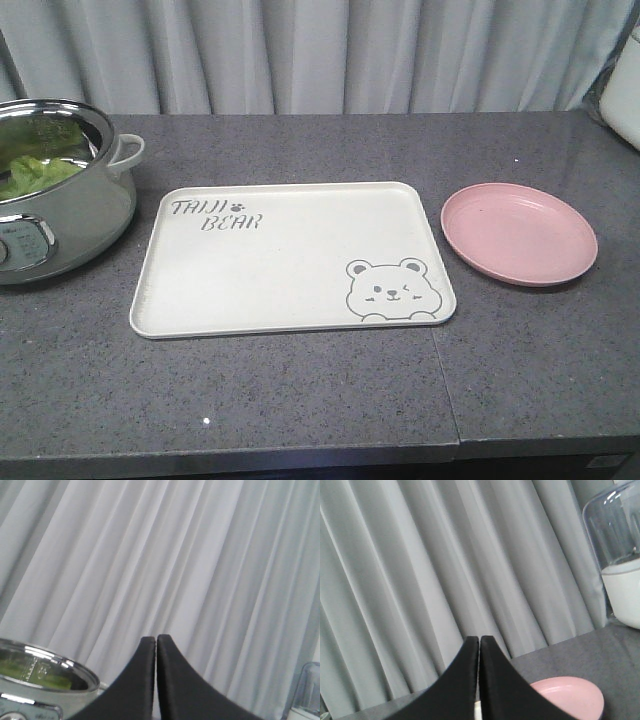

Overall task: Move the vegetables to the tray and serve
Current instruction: 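Reach the left gripper into the pot and grasp a lettuce leaf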

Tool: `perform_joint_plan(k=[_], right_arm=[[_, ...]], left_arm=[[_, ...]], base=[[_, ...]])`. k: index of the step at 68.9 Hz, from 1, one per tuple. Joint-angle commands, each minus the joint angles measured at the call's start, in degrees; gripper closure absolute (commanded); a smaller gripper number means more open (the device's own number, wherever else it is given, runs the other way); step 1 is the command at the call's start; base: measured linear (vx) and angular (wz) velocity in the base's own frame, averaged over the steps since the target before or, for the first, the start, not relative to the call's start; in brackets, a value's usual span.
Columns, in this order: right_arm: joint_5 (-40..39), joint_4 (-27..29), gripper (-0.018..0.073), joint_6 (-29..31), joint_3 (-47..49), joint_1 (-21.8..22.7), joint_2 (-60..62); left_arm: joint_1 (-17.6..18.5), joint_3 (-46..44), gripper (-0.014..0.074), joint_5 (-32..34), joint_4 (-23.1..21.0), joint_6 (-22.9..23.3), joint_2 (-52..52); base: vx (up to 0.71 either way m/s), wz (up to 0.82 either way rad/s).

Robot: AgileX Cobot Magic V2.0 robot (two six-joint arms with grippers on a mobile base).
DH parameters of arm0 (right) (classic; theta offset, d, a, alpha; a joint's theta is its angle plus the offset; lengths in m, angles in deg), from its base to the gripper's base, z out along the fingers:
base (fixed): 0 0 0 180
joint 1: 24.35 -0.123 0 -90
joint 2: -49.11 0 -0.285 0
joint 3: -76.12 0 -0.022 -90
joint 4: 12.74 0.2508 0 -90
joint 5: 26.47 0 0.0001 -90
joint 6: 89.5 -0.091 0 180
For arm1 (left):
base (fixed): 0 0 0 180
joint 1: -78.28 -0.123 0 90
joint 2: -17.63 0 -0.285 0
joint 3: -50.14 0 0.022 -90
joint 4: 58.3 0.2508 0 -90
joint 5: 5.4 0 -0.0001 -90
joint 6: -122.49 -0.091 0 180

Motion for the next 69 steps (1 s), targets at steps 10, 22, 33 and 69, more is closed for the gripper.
perform_joint_plan(k=[10,22,33,69], right_arm=[[4.6,-3.2,0.0529,6.4,17.7,0.1,-14.8],[4.0,-2.4,0.0267,8.3,20.5,0.1,-21.7],[1.9,-2.2,-0.0027,8.4,20.5,0.2,-22.3],[16.5,-0.2,-0.0039,17.2,37.5,0.1,-36.7]], left_arm=[[0.0,-16.2,0.0598,-13.4,-0.5,0.2,-0.8],[0.1,-20.0,0.0542,-19.7,-0.5,0.2,-0.8],[0.1,-20.0,0.0368,-19.5,-0.7,0.9,-0.8],[0.1,-34.5,0.0264,-29.7,2.6,-5.4,16.0]], base=[[0.0,0.0],[0.0,0.0],[0.0,0.0],[0.0,0.0]])
